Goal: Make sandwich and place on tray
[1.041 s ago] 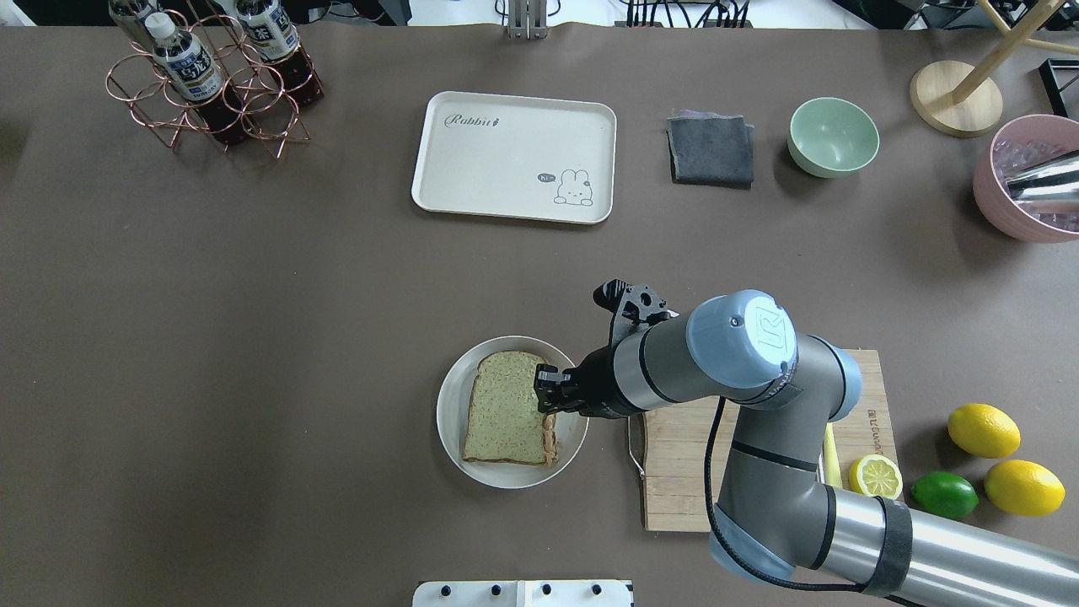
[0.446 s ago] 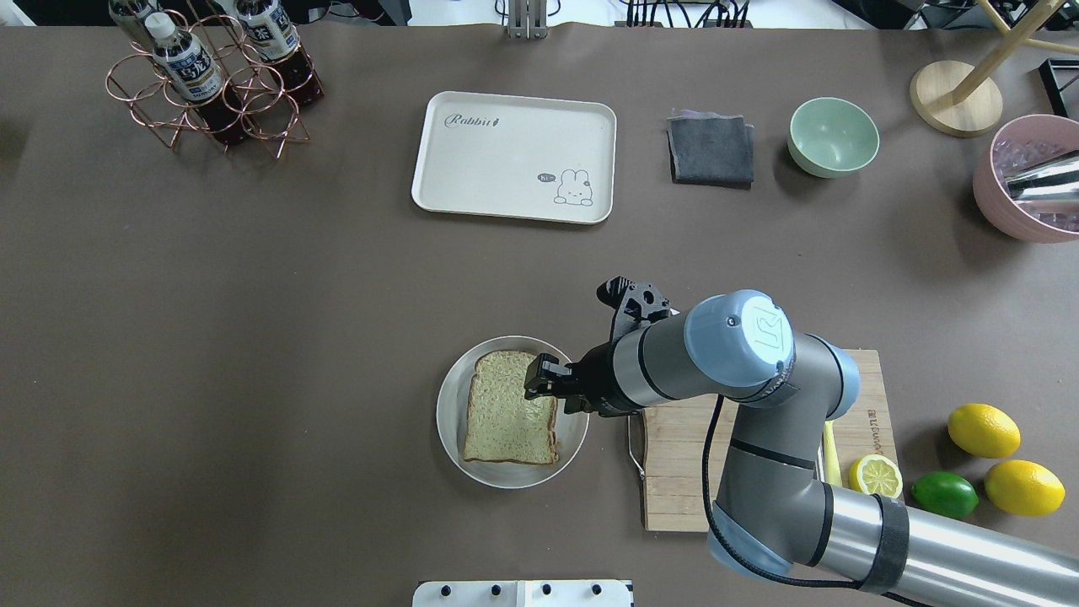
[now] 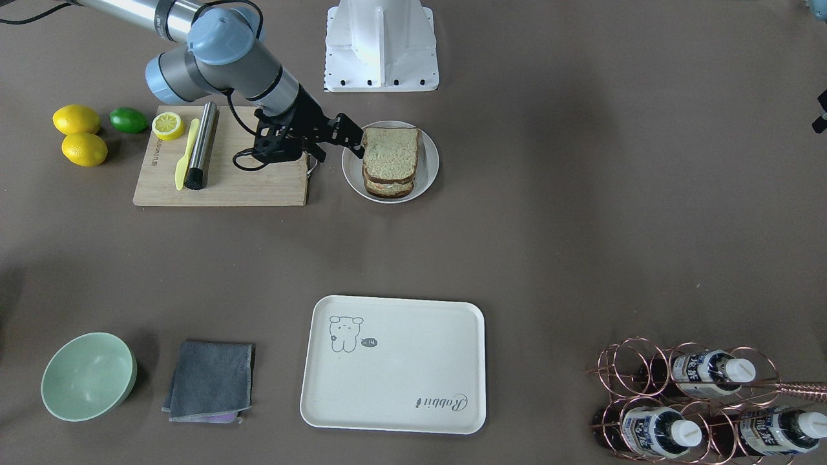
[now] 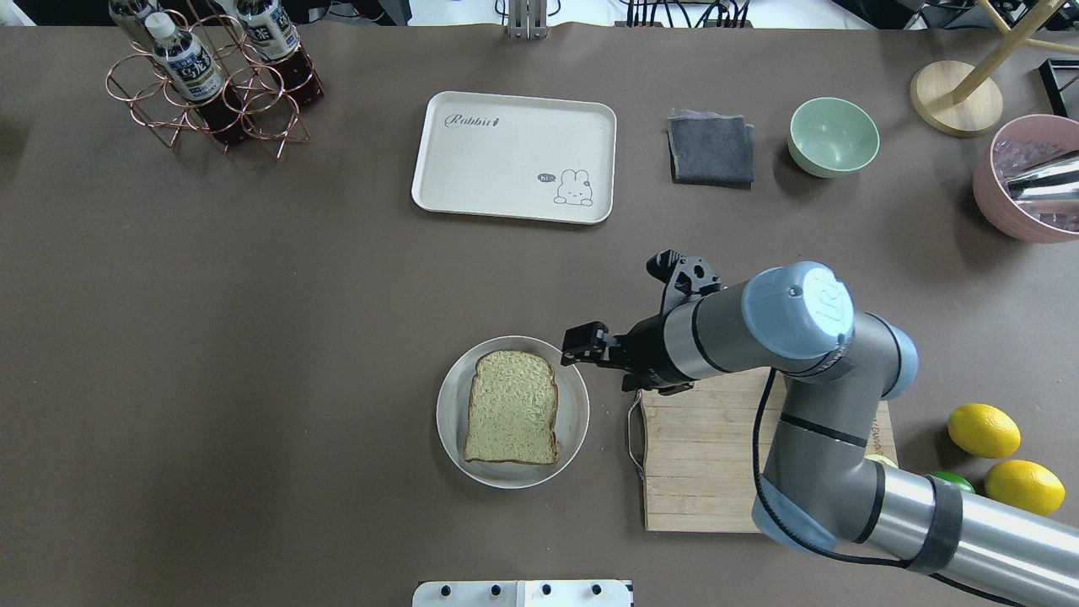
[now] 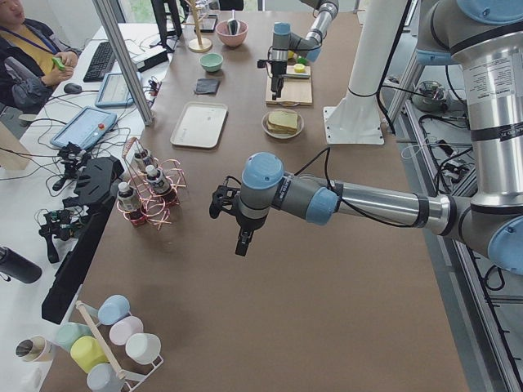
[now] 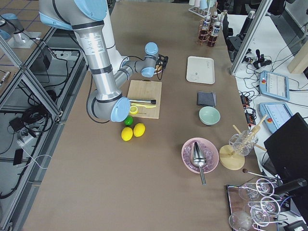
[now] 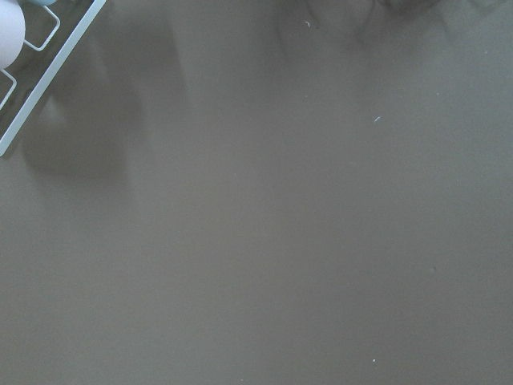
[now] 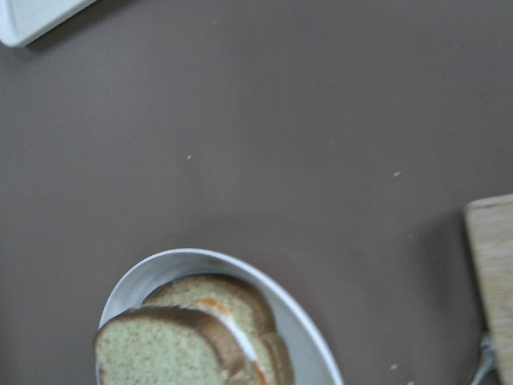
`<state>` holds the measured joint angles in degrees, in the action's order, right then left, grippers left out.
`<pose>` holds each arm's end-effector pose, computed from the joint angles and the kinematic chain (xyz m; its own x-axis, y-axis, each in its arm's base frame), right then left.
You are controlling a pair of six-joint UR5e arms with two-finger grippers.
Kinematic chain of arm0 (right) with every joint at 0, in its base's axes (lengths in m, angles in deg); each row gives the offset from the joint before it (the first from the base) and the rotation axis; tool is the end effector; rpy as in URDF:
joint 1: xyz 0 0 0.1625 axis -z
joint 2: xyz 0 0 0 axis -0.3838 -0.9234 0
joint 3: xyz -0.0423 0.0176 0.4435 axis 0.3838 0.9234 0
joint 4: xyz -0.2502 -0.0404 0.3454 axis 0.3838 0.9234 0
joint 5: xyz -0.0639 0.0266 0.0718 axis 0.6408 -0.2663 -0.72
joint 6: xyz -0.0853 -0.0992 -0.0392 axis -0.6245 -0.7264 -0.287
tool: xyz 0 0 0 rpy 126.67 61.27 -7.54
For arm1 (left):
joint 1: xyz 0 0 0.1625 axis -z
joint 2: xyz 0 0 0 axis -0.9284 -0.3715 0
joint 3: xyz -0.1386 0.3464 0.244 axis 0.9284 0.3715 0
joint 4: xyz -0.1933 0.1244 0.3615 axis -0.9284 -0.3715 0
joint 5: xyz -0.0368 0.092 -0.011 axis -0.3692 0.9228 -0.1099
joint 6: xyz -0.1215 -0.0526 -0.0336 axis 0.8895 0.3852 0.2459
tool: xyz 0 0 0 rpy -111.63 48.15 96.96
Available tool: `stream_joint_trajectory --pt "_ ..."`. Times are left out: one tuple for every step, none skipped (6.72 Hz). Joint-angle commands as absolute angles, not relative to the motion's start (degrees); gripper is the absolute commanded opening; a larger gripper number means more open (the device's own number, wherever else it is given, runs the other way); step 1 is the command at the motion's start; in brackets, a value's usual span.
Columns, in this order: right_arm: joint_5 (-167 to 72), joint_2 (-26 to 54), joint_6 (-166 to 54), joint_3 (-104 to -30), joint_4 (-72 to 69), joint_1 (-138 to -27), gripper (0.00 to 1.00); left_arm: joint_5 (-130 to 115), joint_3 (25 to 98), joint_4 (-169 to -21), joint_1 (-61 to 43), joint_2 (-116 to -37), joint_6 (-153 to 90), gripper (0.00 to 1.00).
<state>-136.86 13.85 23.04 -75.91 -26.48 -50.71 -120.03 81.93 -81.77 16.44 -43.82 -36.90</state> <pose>-0.5345 -0.3779 0.3170 0.2861 0.2537 0.9240 -0.1476 0.9645 -0.2191 0.0028 -0.4325 0.5927 0.6932 0.1630 -0.7020 0.0262 0.9678 0.2505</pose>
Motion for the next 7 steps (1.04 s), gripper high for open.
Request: stream_joint_trajectory --pt "-141.6 6.6 19.3 -79.3 -26.4 -56.7 1.0 -120.9 83.4 -81.8 15.5 -43.6 -32.9 0.98" --pt "-143.2 0.9 14.8 -82.0 -26.4 -59.5 1.0 -122.2 83.5 -81.8 15.2 -43.4 -32.9 0.98" --pt "-146.0 -5.1 7.9 -83.9 -26.5 -63.1 1.0 -122.9 83.5 -81.8 14.9 -43.3 -32.8 0.98" --pt "-150.0 -9.1 2.0 -84.1 -26.5 -67.9 1.0 -122.9 83.5 -81.8 14.5 -43.4 -32.8 0.98" --pt "-151.3 -11.8 -4.2 -83.4 -26.4 -71.1 1.0 -123.0 83.6 -81.8 14.5 -43.4 -32.8 0.98" --pt "-155.3 -16.1 -12.3 -83.0 -26.4 -76.7 1.0 -123.4 83.5 -81.8 13.3 -43.5 -30.6 0.98" --pt "-159.0 -22.1 -23.0 -82.4 -26.4 -83.5 1.0 -123.6 85.6 -81.9 10.1 -43.7 -23.7 0.98"
